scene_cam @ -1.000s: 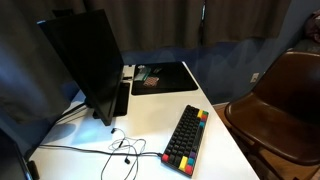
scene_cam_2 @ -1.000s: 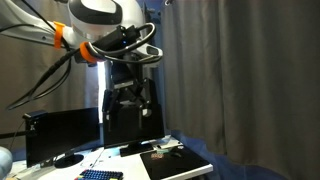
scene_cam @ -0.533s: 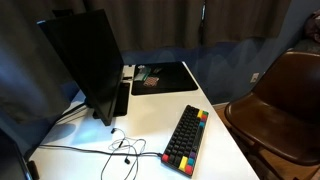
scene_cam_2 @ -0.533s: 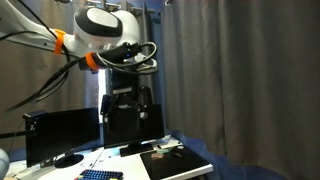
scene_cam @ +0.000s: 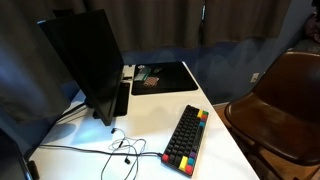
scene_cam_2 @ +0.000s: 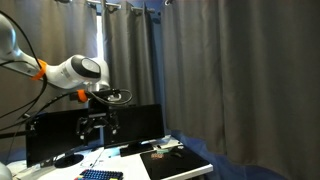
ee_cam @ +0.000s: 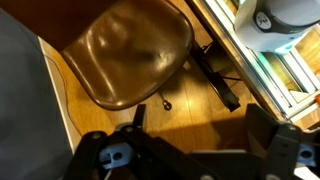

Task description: Press the number seven button on the keyboard

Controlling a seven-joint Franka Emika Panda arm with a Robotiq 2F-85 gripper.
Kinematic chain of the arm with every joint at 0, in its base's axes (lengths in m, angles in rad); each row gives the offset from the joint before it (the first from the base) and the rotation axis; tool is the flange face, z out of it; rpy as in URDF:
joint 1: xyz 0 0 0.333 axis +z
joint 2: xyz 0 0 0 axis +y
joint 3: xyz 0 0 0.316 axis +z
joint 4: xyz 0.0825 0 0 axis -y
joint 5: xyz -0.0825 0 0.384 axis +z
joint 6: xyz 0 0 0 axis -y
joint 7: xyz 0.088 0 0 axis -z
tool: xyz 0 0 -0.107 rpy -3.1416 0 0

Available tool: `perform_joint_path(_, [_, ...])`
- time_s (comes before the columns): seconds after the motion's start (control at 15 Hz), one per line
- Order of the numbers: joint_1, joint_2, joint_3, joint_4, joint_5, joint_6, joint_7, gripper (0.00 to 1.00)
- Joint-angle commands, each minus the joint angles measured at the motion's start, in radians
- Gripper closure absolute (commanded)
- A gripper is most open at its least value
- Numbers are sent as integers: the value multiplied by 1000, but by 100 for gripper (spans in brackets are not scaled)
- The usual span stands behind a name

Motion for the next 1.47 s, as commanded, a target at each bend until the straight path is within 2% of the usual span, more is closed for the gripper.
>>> perform_joint_path(0.0, [120, 61, 92, -29, 74, 125, 25, 0])
perform_joint_path(0.07, [143, 80, 119, -26, 79, 156, 35, 0])
perform_joint_path(0.13, [114, 41, 89, -31, 53, 107, 23, 0])
perform_joint_path(0.27, [129, 56, 109, -31, 55, 115, 39, 0])
perform_joint_path(0.73, [116, 51, 93, -31, 55, 114, 36, 0])
perform_joint_path(0.8, [131, 59, 91, -32, 82, 146, 34, 0])
perform_joint_path(1.13, [216, 271, 118, -19, 253, 561, 24, 0])
perform_joint_path(1.4, [266, 500, 121, 7, 382, 921, -54, 0])
